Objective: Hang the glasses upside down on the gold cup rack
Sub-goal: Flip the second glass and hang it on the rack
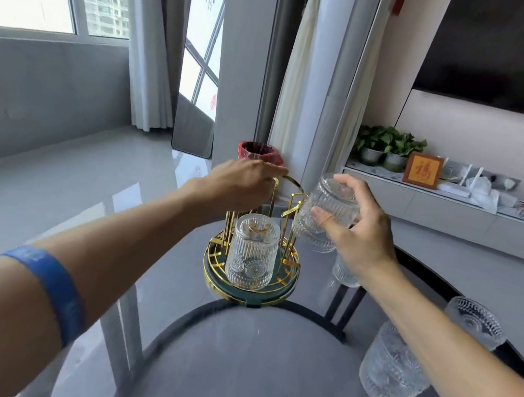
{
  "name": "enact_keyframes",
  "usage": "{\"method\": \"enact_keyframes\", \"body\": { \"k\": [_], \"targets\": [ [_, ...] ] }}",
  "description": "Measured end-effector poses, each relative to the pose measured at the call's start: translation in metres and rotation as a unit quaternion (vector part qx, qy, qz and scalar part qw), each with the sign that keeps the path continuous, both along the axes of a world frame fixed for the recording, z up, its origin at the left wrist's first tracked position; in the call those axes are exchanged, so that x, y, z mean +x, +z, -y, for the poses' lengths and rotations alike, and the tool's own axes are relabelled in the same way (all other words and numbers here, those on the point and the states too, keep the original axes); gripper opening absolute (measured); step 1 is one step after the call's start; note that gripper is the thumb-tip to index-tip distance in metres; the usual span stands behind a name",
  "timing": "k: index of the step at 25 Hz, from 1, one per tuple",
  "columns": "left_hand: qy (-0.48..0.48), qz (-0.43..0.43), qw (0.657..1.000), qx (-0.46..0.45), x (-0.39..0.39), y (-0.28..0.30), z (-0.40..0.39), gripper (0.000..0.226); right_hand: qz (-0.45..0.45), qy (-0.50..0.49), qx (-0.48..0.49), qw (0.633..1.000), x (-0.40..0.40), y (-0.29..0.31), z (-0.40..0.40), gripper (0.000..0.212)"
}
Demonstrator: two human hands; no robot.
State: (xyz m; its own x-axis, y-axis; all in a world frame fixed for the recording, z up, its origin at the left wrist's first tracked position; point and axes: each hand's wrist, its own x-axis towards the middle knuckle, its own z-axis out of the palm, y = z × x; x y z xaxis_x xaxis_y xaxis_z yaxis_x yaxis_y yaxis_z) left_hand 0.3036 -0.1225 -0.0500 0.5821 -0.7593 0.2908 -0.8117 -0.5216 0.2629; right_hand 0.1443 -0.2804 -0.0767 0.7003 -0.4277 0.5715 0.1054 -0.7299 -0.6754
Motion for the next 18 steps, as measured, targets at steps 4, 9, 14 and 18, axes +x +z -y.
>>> {"method": "enact_keyframes", "body": {
  "k": [4, 9, 14, 18],
  "targets": [
    [-0.007, 0.020, 1.000, -0.002, -0.002, -0.002, 0.000, 0.058, -0.037, 0.003, -0.016, 0.999, 0.006, -0.014, 0.004, 0.049],
    [-0.004, 0.036, 0.999, 0.012, -0.009, 0.001, -0.005, 0.056, -0.102, 0.024, -0.067, 0.992, 0.007, -0.031, 0.001, 0.051],
    [-0.003, 0.017, 1.000, -0.004, -0.014, -0.001, -0.005, 0.061, -0.166, 0.043, -0.041, 0.984, 0.009, -0.048, 0.002, 0.046],
    [0.012, -0.009, 1.000, -0.001, -0.020, -0.004, 0.000, 0.066, -0.187, 0.043, -0.028, 0.981, 0.011, -0.047, 0.003, 0.047]
  ]
}}
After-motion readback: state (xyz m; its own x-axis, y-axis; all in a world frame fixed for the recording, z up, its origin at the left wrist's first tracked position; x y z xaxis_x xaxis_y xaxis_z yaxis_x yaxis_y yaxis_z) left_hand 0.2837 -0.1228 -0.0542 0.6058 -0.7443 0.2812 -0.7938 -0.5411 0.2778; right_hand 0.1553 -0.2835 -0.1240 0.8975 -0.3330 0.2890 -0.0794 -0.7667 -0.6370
